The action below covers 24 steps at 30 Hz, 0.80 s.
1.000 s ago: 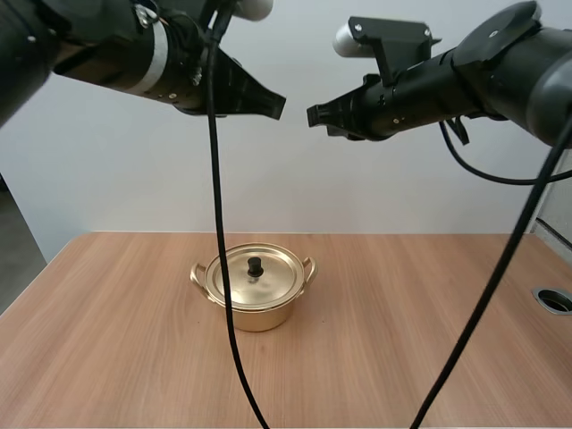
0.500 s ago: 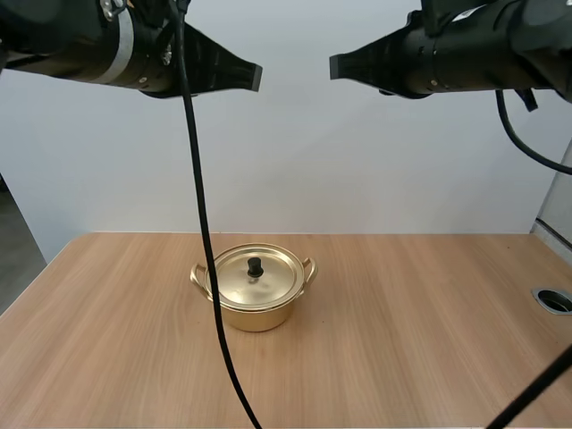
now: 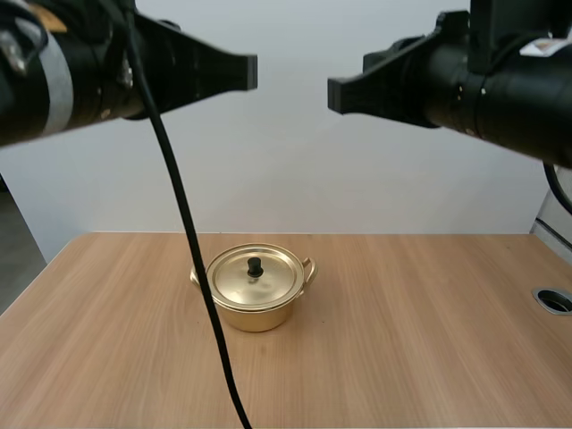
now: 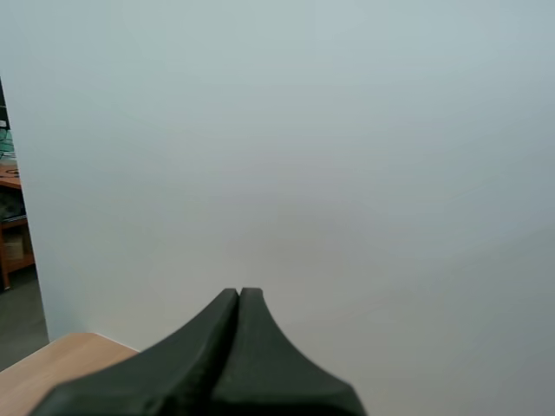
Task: Open the pot, put the car inside, and close it
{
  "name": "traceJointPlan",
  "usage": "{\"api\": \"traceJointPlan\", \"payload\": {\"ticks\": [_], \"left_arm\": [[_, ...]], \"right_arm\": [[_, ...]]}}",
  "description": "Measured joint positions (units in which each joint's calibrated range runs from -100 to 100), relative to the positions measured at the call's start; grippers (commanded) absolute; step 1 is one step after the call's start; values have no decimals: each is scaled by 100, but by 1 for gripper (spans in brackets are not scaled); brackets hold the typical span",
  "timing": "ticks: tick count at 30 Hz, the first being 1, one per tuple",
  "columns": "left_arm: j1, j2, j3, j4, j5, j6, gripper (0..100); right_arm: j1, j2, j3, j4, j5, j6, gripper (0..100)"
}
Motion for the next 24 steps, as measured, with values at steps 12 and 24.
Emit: {"api": "traceJointPlan", "payload": {"ticks": [12,24], "left_arm": [[8,-862,2059,-24,-1237,21,0],[34,-1626,3743,320,-3369,25,0]], "right_arm": [[0,-1034,1163,317,-342,-227,0],[46,-1048,2904,-356,-2257,-271,0]]}}
